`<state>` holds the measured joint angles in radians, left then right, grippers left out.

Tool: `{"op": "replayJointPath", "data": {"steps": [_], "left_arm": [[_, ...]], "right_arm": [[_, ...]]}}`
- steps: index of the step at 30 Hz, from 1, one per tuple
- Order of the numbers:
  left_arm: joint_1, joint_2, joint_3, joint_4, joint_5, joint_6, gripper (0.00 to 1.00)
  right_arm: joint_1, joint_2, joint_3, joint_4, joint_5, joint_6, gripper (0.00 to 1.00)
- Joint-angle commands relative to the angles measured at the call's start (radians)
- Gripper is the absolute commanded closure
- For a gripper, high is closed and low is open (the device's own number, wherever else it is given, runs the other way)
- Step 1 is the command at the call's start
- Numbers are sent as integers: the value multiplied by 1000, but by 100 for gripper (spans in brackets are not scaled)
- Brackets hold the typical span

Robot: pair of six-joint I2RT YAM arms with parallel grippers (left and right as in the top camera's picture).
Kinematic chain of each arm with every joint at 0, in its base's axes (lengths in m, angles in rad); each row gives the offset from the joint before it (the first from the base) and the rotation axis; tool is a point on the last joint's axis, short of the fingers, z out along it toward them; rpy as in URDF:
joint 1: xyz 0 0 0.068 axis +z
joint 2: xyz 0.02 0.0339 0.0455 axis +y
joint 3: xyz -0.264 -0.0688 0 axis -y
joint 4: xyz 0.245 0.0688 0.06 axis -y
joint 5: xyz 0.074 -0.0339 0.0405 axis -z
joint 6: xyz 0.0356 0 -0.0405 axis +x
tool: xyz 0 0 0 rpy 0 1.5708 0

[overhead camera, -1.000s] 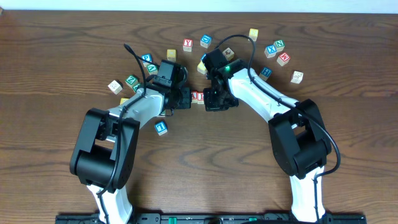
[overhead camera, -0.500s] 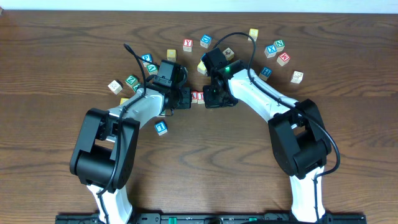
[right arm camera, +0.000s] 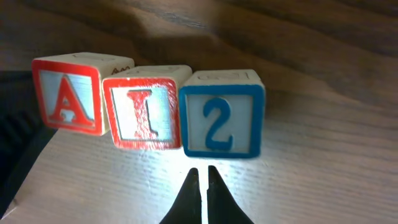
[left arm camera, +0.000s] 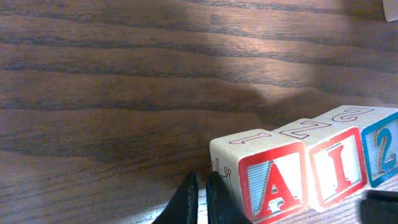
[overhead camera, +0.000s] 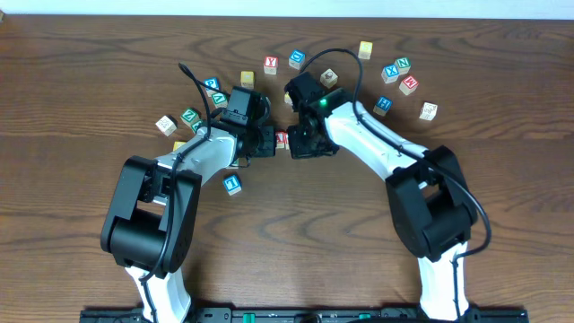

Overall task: Spell out AI2
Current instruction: 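Lift the right gripper away from the row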

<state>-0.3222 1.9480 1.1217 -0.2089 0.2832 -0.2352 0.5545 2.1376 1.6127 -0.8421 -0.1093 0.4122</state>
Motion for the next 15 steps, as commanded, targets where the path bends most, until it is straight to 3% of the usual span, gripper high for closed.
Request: {"op": "replayJointPath", "data": {"steps": [1, 15], "left_arm": [[1, -20, -4, -11, -14, 6, 93], [1, -20, -4, -10, -14, 6, 93]], "right_arm": [[-36, -108, -3, -7, 19, -2, 99], [-85, -34, -6, 48, 40, 10, 99]]}}
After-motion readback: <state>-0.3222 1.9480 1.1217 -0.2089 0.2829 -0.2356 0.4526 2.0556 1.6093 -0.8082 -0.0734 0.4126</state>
